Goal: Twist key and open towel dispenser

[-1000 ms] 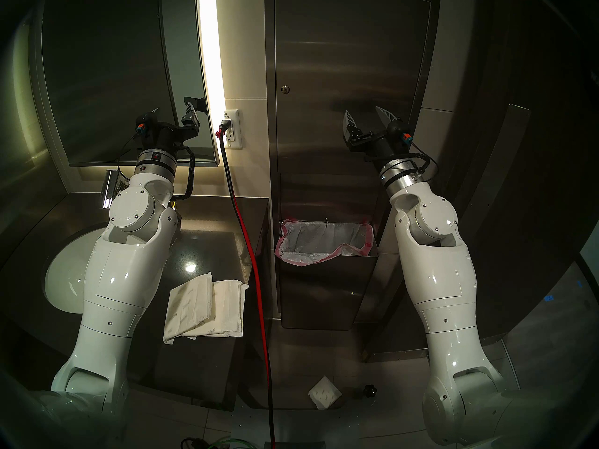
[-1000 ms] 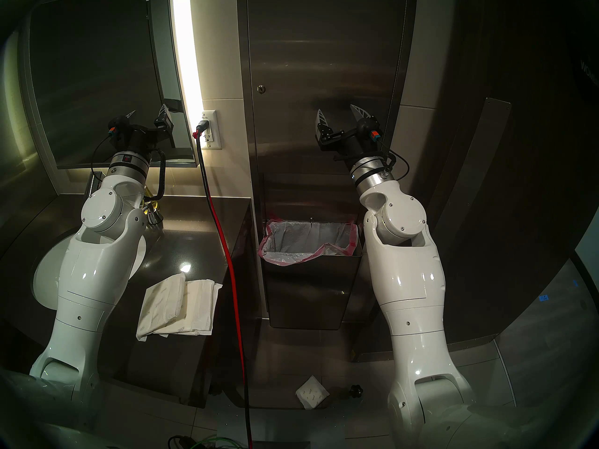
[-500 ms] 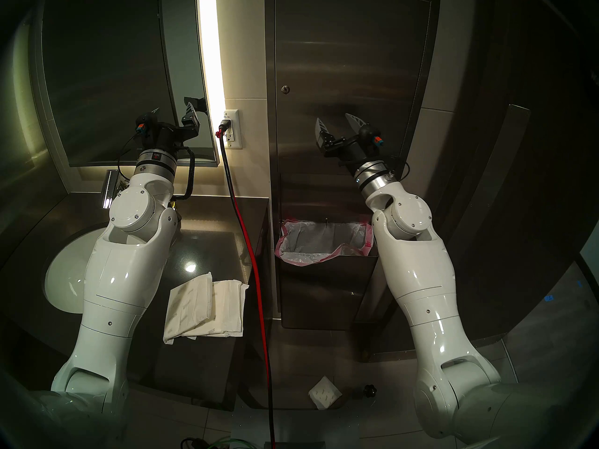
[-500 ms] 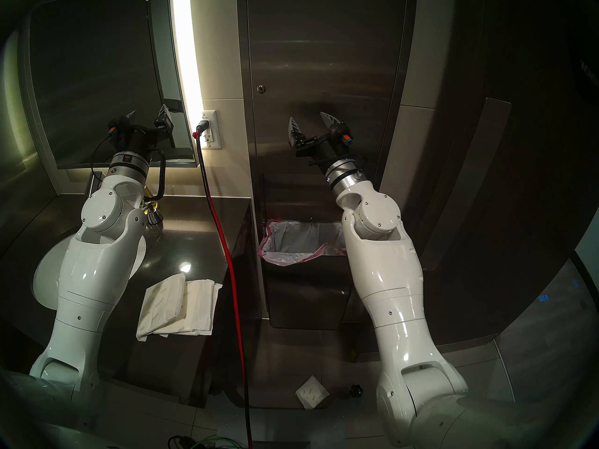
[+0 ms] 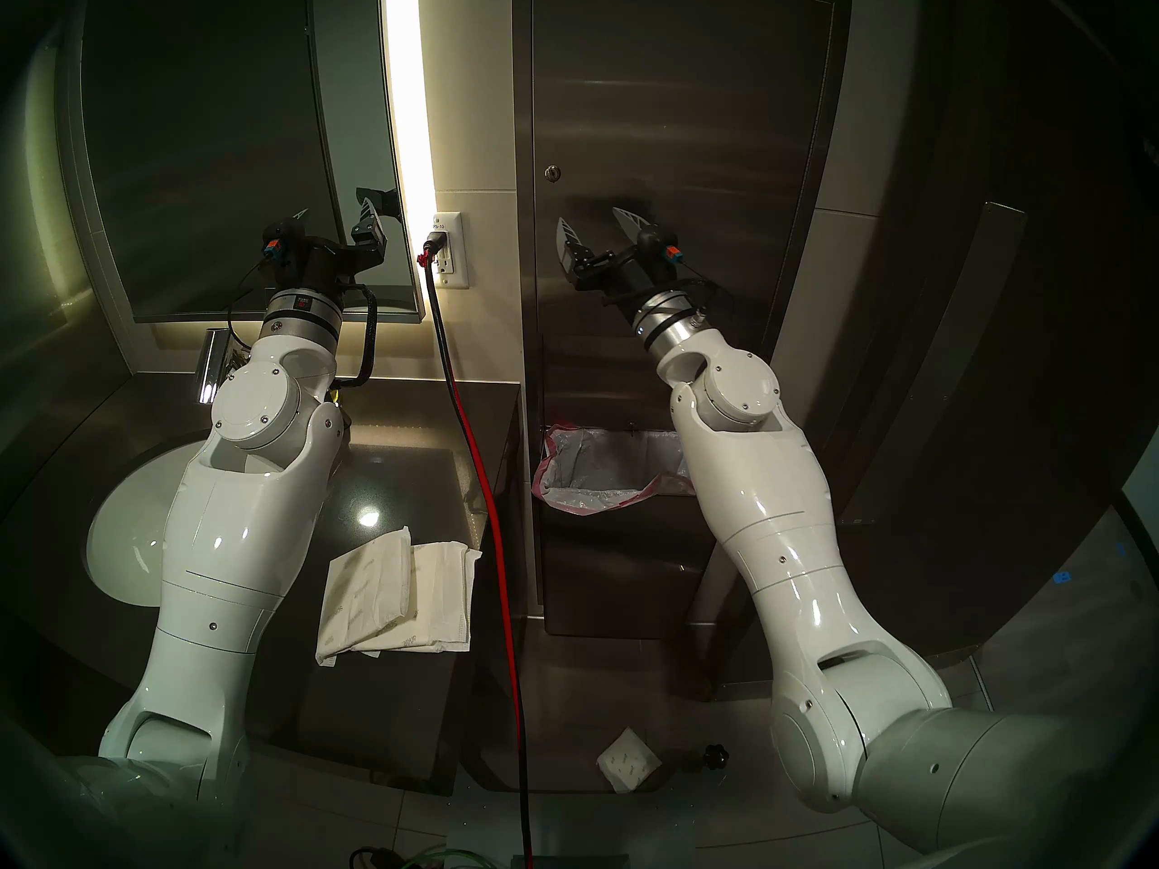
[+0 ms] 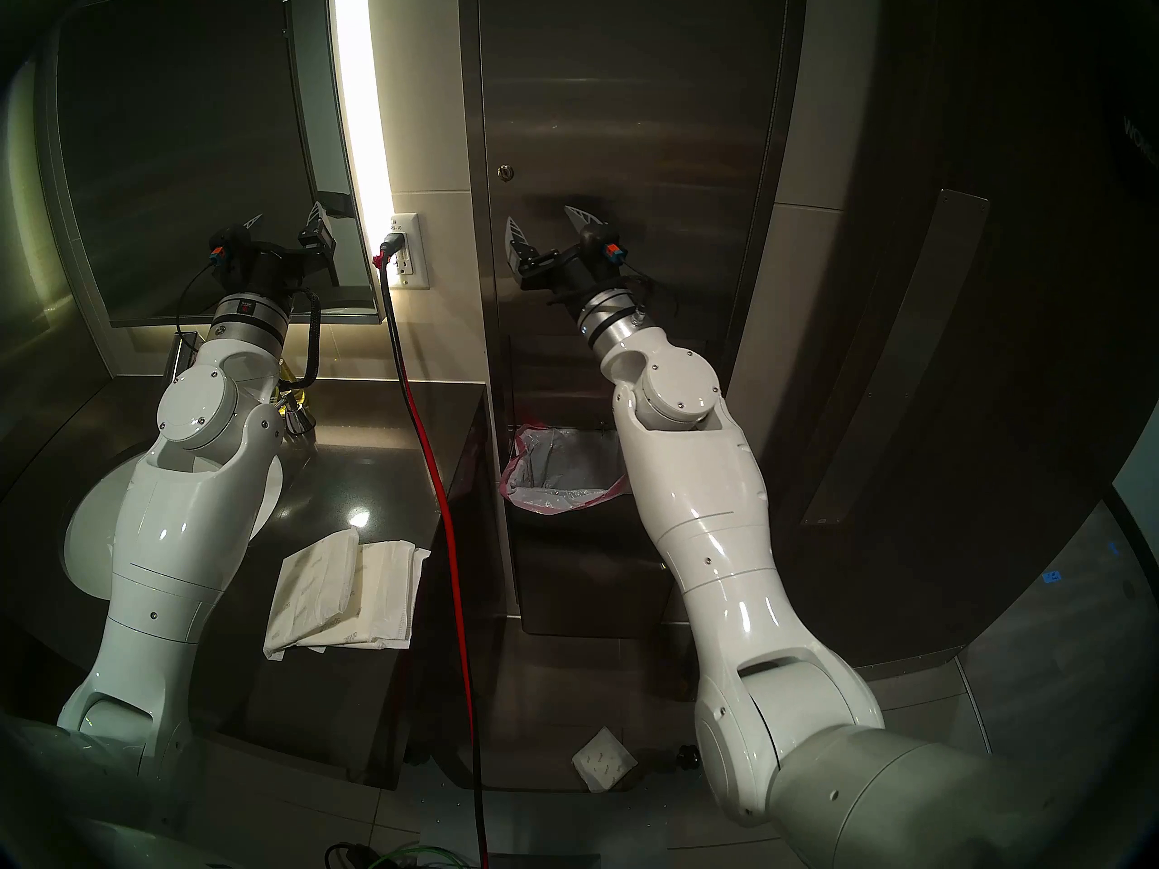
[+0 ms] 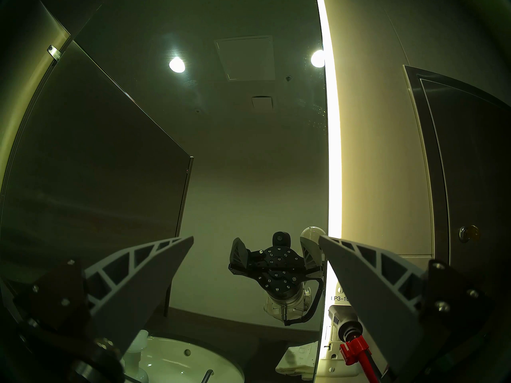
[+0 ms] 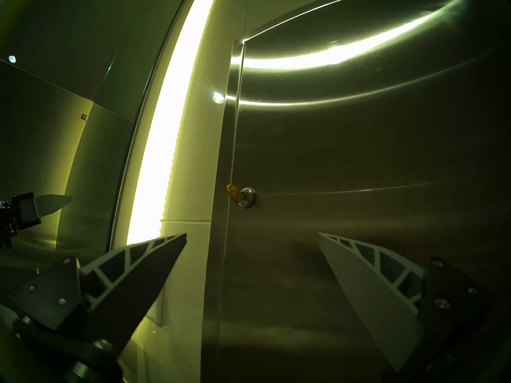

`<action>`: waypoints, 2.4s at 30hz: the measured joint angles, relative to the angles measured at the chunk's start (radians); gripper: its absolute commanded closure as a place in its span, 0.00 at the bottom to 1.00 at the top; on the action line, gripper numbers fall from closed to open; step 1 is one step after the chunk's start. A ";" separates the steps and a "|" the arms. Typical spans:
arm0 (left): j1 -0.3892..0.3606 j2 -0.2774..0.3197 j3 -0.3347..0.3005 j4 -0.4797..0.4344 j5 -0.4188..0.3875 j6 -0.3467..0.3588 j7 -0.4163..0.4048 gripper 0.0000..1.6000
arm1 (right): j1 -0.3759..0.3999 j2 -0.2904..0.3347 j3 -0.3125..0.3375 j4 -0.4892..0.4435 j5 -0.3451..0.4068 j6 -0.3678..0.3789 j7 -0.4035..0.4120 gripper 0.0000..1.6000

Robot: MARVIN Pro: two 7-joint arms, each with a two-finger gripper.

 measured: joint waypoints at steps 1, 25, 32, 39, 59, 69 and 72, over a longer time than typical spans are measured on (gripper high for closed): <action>0.000 0.000 0.000 0.000 0.000 0.000 0.000 0.00 | 0.009 -0.005 -0.002 0.013 -0.002 -0.005 0.000 0.00; 0.000 0.000 0.000 0.000 0.000 0.000 0.000 0.00 | 0.189 -0.057 -0.022 0.295 -0.046 -0.215 -0.010 0.00; 0.000 0.000 0.000 0.000 0.000 0.000 0.000 0.00 | 0.213 -0.063 -0.027 0.332 -0.048 -0.257 0.013 0.00; 0.000 0.000 0.000 0.000 0.001 0.000 0.000 0.00 | 0.223 -0.068 -0.025 0.346 -0.047 -0.288 0.022 0.00; 0.000 0.000 0.000 0.000 0.000 0.000 0.000 0.00 | 0.256 -0.081 -0.013 0.439 -0.083 -0.377 -0.015 0.00; 0.000 0.000 0.000 0.000 0.000 0.000 0.000 0.00 | 0.305 -0.091 -0.011 0.528 -0.084 -0.417 -0.001 0.23; 0.000 0.000 0.000 0.000 0.000 0.000 0.000 0.00 | 0.316 -0.094 -0.010 0.545 -0.087 -0.426 -0.005 0.42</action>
